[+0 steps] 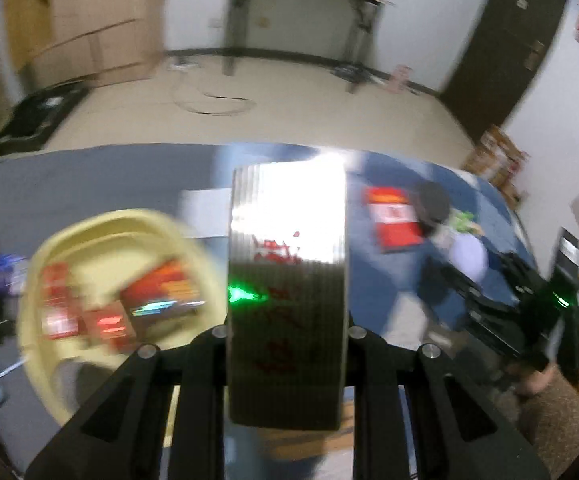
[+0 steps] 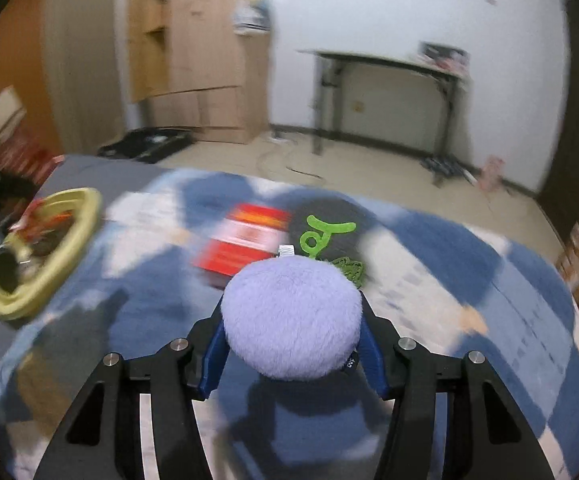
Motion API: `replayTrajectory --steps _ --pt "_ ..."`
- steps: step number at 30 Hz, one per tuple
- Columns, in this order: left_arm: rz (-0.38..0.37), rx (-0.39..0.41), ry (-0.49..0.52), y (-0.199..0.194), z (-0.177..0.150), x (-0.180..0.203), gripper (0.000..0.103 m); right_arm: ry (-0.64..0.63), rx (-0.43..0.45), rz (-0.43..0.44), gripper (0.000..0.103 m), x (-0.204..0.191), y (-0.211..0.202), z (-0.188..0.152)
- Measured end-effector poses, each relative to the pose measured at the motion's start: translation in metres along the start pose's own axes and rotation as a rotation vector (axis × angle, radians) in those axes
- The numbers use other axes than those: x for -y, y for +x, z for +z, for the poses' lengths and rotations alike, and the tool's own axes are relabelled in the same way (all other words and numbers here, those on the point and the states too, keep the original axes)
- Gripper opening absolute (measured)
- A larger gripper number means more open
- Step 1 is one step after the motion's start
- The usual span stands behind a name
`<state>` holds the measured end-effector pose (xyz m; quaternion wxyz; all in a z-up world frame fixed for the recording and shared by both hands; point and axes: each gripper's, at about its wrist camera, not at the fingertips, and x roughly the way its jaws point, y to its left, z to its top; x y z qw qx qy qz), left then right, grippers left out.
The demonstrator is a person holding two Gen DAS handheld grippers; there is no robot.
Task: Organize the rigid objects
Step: 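Place the white-red box and lavender pouch into the yellow tray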
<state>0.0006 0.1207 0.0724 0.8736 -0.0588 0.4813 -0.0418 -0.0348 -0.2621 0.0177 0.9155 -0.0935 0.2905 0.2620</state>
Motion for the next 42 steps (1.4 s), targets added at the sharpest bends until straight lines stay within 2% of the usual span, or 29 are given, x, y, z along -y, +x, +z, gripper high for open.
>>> replayTrajectory --steps 2,3,5,6,10,14,18,22,24,26,28,29,30,32,34,36,39,42 --pt "0.094 0.007 -0.049 -0.009 -0.01 -0.044 0.023 -0.05 0.005 0.085 0.055 -0.04 -0.003 0.016" --pt "0.148 -0.013 -0.067 -0.008 -0.017 -0.069 0.023 -0.065 0.004 0.119 0.055 -0.058 -0.003 0.023" --pt "0.179 -0.04 -0.112 -0.004 -0.029 -0.103 0.023 -0.096 0.004 0.213 0.055 -0.107 0.004 0.043" --pt "0.193 -0.04 -0.142 -0.003 -0.035 -0.12 0.023 -0.105 0.001 0.236 0.055 -0.119 0.008 0.049" --pt "0.176 -0.045 -0.267 0.005 -0.054 -0.169 0.023 -0.243 -0.048 0.327 0.055 -0.209 0.038 0.075" --pt "0.154 -0.098 -0.356 0.018 -0.074 -0.207 0.023 -0.344 -0.098 0.396 0.055 -0.264 0.062 0.071" --pt "0.073 -0.075 -0.402 0.026 -0.073 -0.214 0.023 -0.415 -0.152 0.401 0.055 -0.299 0.088 0.055" --pt "0.091 -0.093 -0.415 0.038 -0.071 -0.216 0.024 -0.426 -0.175 0.394 0.056 -0.314 0.109 0.056" --pt "0.095 -0.102 -0.421 0.041 -0.074 -0.217 0.039 -0.441 -0.18 0.383 0.059 -0.319 0.113 0.057" --pt "0.105 -0.086 -0.434 0.04 -0.074 -0.22 0.076 -0.451 -0.175 0.365 0.061 -0.322 0.114 0.056" --pt "0.108 -0.033 -0.444 0.032 -0.074 -0.221 0.089 -0.46 -0.159 0.364 0.064 -0.327 0.11 0.056" --pt "0.106 -0.018 -0.448 0.027 -0.073 -0.221 0.089 -0.459 -0.147 0.361 0.067 -0.326 0.108 0.057" --pt "0.103 -0.008 -0.451 0.024 -0.07 -0.222 0.09 -0.456 -0.138 0.36 0.074 -0.327 0.105 0.056" --pt "0.108 0.019 -0.451 0.014 -0.065 -0.219 0.098 -0.423 -0.112 0.373 0.091 -0.322 0.095 0.059" --pt "0.113 0.042 -0.416 0.004 -0.056 -0.206 0.103 -0.359 -0.087 0.381 0.099 -0.308 0.083 0.063" --pt "0.093 0.038 -0.363 0.001 -0.045 -0.187 0.103 -0.289 -0.063 0.378 0.102 -0.287 0.071 0.067" --pt "0.051 0.015 -0.257 0.005 -0.028 -0.144 0.103 -0.156 -0.033 0.31 0.103 -0.229 0.051 0.067" --pt "-0.005 -0.027 -0.142 0.019 -0.014 -0.087 0.103 -0.042 -0.018 0.185 0.103 -0.158 0.034 0.06"
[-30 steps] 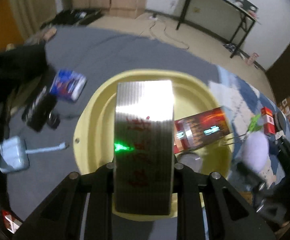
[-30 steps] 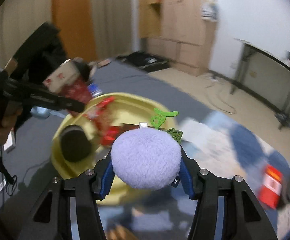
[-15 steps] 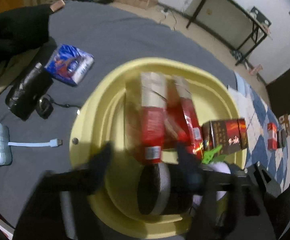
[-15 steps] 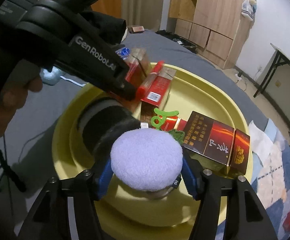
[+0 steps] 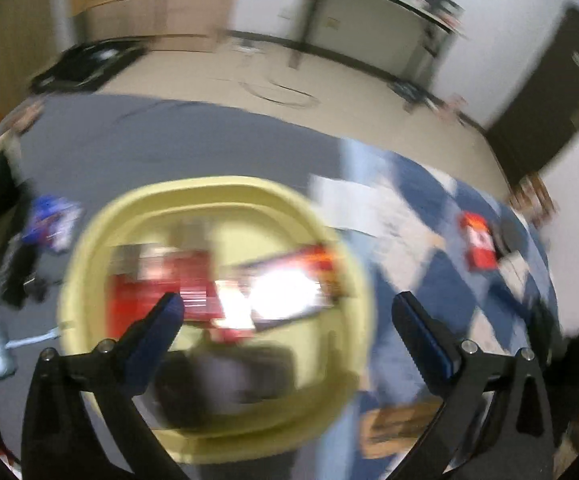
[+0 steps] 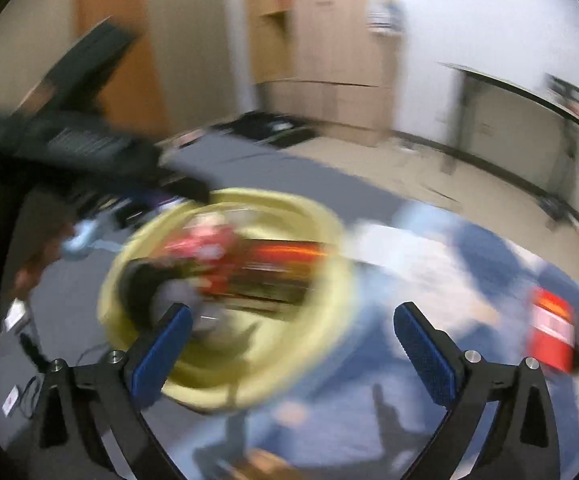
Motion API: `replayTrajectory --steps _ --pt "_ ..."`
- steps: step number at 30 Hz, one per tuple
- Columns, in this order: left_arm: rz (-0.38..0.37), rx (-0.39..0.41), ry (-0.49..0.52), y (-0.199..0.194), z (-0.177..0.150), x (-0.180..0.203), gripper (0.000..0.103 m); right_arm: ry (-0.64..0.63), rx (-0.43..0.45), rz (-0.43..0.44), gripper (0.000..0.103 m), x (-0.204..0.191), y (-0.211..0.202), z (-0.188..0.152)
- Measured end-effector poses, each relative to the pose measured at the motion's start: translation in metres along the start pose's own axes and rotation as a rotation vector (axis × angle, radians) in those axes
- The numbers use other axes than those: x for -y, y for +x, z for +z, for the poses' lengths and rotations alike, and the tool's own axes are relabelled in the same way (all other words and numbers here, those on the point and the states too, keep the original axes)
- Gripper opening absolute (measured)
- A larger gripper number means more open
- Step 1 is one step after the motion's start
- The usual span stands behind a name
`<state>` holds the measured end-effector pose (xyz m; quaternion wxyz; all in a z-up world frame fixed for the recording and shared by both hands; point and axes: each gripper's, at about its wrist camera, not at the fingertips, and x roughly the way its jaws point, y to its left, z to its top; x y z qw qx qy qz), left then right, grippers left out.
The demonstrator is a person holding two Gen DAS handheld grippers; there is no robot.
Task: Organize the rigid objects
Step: 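Place the white-red box and lavender pouch into the yellow tray, then grasp the Double Happiness box with the left tool while the right tool grasps the black foam disc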
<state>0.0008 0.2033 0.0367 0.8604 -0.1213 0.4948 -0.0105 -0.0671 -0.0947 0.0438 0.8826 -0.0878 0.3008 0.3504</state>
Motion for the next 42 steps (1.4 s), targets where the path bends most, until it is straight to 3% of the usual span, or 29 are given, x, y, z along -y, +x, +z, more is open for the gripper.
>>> replayTrajectory --steps 5,7,11,15,19,21,22,24,28,33,34,37,42 --pt "-0.108 -0.105 0.11 0.052 -0.005 0.11 0.103 0.17 -0.001 -0.259 0.103 0.136 -0.044 -0.032" --pt "-0.129 -0.112 0.142 0.071 -0.009 0.147 0.103 0.234 -0.008 -0.315 0.103 0.182 -0.055 -0.04" --pt "-0.108 -0.107 0.201 0.119 -0.014 0.22 0.103 0.378 0.034 -0.335 0.103 0.234 -0.075 -0.052" --pt "-0.047 -0.099 0.208 0.164 -0.005 0.256 0.103 0.424 0.049 -0.31 0.103 0.251 -0.075 -0.063" --pt "-0.012 -0.059 0.252 0.187 0.004 0.257 0.101 0.385 0.03 -0.249 0.103 0.258 -0.073 -0.07" --pt "0.0 -0.002 0.236 0.182 0.01 0.248 0.085 0.357 0.026 -0.224 0.102 0.263 -0.057 -0.069" --pt "0.007 0.005 0.231 0.181 0.011 0.243 0.071 0.34 0.018 -0.216 0.102 0.261 -0.046 -0.066" --pt "-0.013 0.023 0.226 0.178 0.014 0.233 0.058 0.319 0.005 -0.202 0.102 0.259 -0.027 -0.062" --pt "-0.05 0.052 0.289 0.171 0.008 0.22 0.058 0.287 -0.02 -0.194 0.102 0.254 0.006 -0.054" --pt "-0.068 0.06 0.274 0.157 0.005 0.196 0.058 0.284 -0.042 -0.205 0.102 0.26 0.029 -0.053" --pt "-0.069 0.062 0.27 0.155 0.006 0.193 0.058 0.273 -0.042 -0.221 0.1 0.262 0.034 -0.053" --pt "-0.061 0.083 0.259 0.139 0.008 0.181 0.058 0.211 -0.079 -0.262 0.071 0.261 0.053 -0.049" --pt "-0.067 0.148 0.195 0.092 0.014 0.159 0.058 0.177 -0.067 -0.271 0.068 0.251 0.055 -0.035"
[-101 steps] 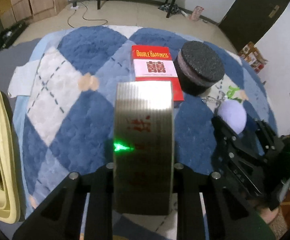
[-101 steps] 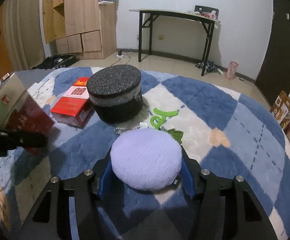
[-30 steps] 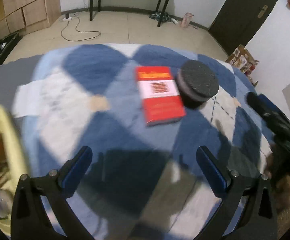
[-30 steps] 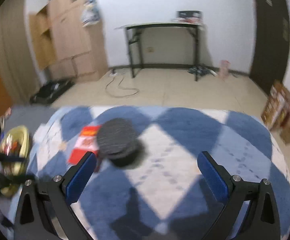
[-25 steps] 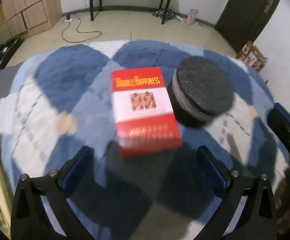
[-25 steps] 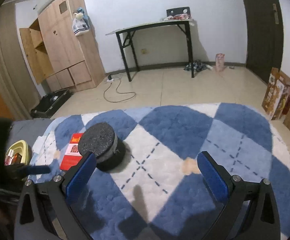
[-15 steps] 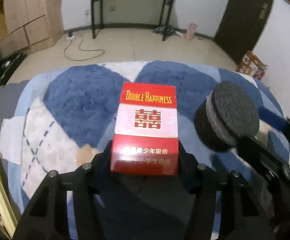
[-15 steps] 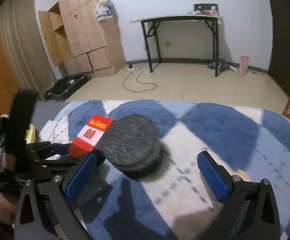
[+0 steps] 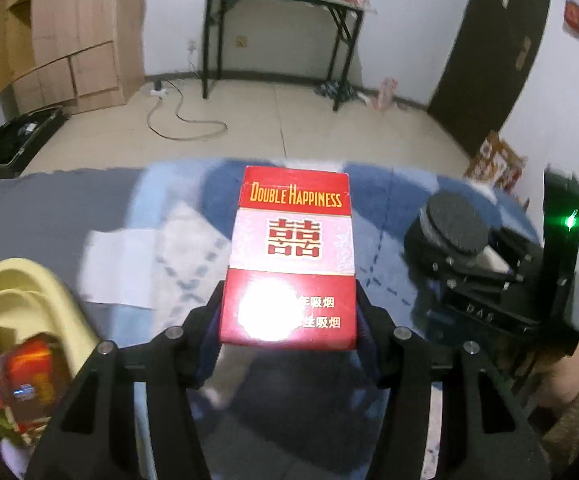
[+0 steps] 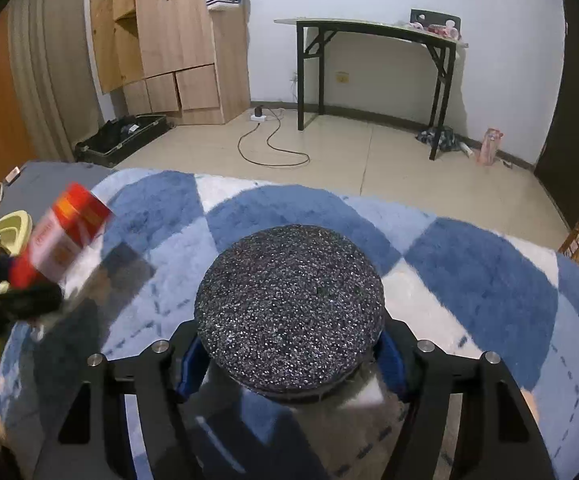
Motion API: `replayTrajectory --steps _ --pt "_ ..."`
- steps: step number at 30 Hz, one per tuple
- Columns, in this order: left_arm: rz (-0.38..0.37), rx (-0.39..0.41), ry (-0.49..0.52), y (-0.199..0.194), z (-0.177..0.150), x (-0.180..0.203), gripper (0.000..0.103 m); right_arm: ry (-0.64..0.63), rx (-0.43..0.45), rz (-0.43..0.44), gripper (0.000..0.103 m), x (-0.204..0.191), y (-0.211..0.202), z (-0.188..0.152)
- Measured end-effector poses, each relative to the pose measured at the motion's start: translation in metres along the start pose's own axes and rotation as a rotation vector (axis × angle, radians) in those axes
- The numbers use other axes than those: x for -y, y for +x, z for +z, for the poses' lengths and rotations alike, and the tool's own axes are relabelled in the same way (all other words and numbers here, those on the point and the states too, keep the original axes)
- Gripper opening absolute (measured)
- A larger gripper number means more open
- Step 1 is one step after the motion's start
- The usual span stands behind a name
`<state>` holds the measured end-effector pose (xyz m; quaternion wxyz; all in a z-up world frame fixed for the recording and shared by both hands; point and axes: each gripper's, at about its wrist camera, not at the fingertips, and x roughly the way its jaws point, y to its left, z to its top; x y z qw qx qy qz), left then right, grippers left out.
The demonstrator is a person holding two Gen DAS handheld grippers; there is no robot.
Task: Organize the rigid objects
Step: 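Carry the Double Happiness box and black foam disc into the yellow tray and release both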
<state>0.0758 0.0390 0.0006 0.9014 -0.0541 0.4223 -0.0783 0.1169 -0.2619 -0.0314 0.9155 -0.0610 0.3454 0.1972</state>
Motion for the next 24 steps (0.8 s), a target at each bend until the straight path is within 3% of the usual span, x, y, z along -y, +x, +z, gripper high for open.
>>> replayTrajectory --steps 4,13,16,19,24 --pt "0.039 0.042 -0.047 -0.042 0.005 -0.023 0.058 -0.028 0.04 0.045 0.068 -0.03 -0.026 0.014" --pt "0.17 0.084 -0.14 -0.14 -0.016 -0.106 0.058 -0.189 0.111 0.218 0.068 -0.156 -0.088 0.049" --pt "0.222 0.089 -0.199 -0.166 -0.029 -0.145 0.058 -0.233 0.088 0.283 0.068 -0.194 -0.091 0.05" --pt "0.331 0.115 -0.248 -0.185 -0.04 -0.183 0.058 -0.262 0.032 0.359 0.068 -0.229 -0.086 0.045" --pt "0.344 0.021 -0.36 -0.166 -0.061 -0.231 0.058 -0.353 -0.035 0.429 0.068 -0.283 -0.069 0.028"
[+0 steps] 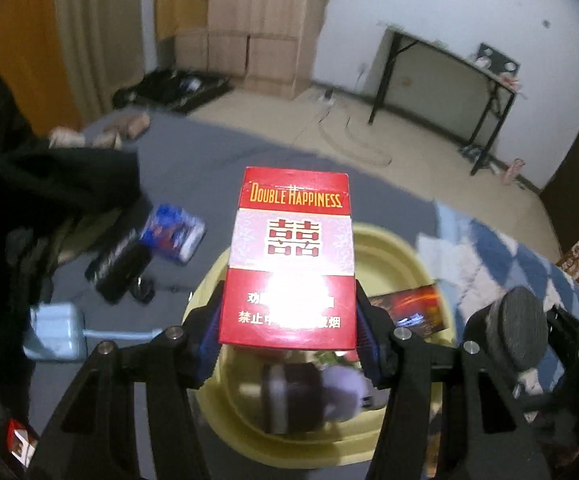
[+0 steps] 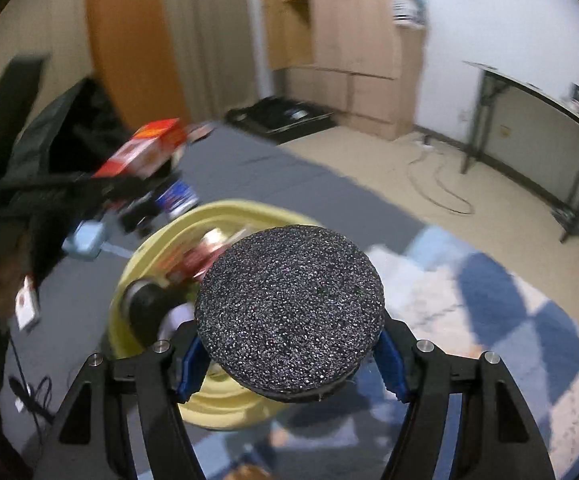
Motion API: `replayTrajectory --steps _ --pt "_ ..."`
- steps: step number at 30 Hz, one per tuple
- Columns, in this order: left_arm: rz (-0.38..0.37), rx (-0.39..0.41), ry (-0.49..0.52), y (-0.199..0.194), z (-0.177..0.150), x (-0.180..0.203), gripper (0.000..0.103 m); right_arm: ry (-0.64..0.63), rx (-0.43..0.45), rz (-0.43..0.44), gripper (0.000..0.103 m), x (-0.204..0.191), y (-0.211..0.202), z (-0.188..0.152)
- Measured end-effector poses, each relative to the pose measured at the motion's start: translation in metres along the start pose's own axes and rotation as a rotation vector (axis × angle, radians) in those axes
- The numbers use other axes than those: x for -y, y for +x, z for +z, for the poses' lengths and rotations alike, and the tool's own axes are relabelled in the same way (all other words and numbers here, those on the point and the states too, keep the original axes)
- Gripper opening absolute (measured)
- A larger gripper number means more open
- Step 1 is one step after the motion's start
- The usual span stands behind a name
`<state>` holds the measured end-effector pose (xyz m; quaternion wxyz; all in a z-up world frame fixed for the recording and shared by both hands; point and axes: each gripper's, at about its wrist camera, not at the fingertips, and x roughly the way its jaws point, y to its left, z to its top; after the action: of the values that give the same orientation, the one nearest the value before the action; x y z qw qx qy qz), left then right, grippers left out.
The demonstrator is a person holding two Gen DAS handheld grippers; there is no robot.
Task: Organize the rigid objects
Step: 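Carry the Double Happiness box and black foam disc into the yellow tray and release both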
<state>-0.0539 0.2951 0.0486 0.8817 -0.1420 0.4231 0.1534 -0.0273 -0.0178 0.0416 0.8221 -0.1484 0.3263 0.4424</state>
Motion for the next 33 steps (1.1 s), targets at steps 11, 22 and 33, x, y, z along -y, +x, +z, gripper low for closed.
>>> replayTrajectory --steps 11,22,33 --pt "-0.013 -0.17 -0.033 0.069 -0.014 -0.011 0.058 -0.041 -0.056 -0.004 0.069 -0.001 0.106 0.023" --pt "-0.03 -0.125 -0.073 0.057 -0.021 -0.018 0.103 -0.051 -0.004 -0.023 0.102 -0.025 0.103 0.006" --pt "0.03 0.011 -0.112 -0.021 -0.047 0.045 0.103 -0.068 0.001 -0.022 0.103 0.024 0.026 -0.024"
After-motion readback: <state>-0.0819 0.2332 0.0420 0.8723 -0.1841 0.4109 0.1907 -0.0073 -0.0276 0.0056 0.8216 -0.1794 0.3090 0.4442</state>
